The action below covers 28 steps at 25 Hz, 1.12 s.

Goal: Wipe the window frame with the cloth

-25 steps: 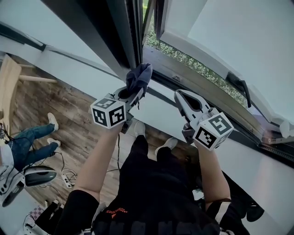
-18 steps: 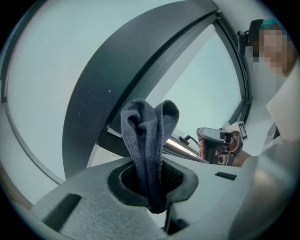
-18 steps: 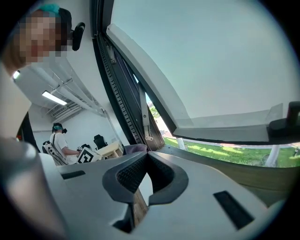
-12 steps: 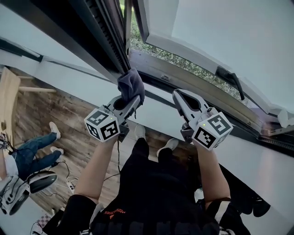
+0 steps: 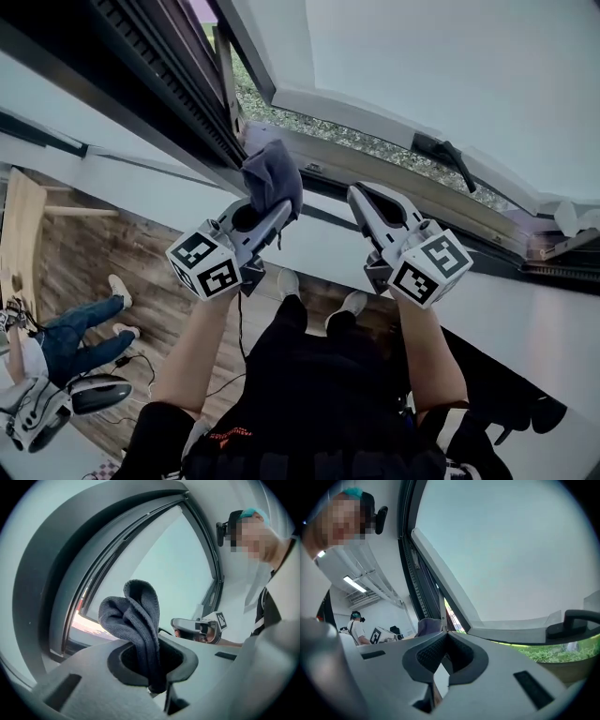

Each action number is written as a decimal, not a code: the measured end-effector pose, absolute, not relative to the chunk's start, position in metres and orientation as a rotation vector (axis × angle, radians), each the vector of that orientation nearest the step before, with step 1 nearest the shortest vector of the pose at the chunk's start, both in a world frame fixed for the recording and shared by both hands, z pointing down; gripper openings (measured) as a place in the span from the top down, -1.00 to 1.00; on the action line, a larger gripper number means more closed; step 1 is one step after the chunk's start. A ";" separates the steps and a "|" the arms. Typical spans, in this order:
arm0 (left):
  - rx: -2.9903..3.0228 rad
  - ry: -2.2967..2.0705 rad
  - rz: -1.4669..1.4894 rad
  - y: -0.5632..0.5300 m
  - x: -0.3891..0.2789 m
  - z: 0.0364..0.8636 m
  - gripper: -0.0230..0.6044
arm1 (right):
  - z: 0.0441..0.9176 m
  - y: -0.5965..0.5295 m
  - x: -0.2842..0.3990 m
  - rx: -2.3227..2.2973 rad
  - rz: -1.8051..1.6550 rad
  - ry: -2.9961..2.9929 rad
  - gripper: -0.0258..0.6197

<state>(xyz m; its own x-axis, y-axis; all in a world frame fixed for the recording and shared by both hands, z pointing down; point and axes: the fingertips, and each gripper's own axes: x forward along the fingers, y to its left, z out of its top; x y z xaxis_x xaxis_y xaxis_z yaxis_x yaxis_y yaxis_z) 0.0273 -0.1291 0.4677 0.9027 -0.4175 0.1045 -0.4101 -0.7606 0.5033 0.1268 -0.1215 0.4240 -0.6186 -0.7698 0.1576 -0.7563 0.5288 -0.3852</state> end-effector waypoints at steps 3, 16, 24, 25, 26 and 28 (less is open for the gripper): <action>2.558 -0.543 -0.054 -0.122 0.037 0.444 0.76 | 0.409 -0.116 0.136 -1.363 -0.607 2.700 0.92; 2.725 -0.320 -0.117 -0.084 0.089 0.361 0.76 | 0.358 -0.083 0.186 -1.442 -0.442 2.606 0.92; 2.779 -0.218 -0.112 -0.073 0.104 0.345 0.76 | 0.334 -0.064 0.196 -1.492 -0.343 2.607 0.92; 2.784 -0.209 -0.107 -0.072 0.106 0.345 0.76 | 0.331 -0.061 0.197 -1.497 -0.326 2.610 0.92; 2.790 -0.199 -0.103 -0.071 0.108 0.344 0.76 | 0.329 -0.058 0.198 -1.503 -0.309 2.611 0.92; 2.806 -0.178 -0.095 -0.067 0.113 0.343 0.76 | 0.324 -0.053 0.200 -1.518 -0.279 2.613 0.92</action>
<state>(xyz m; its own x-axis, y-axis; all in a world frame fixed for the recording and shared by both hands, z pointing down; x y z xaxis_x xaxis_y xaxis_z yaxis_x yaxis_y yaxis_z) 0.1131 -0.0674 0.3426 0.9900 -0.1339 -0.0455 -0.1120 -0.9387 0.3259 0.2004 -0.0529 0.3237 -0.4955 -0.8686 -0.0001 -0.8490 0.4844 -0.2109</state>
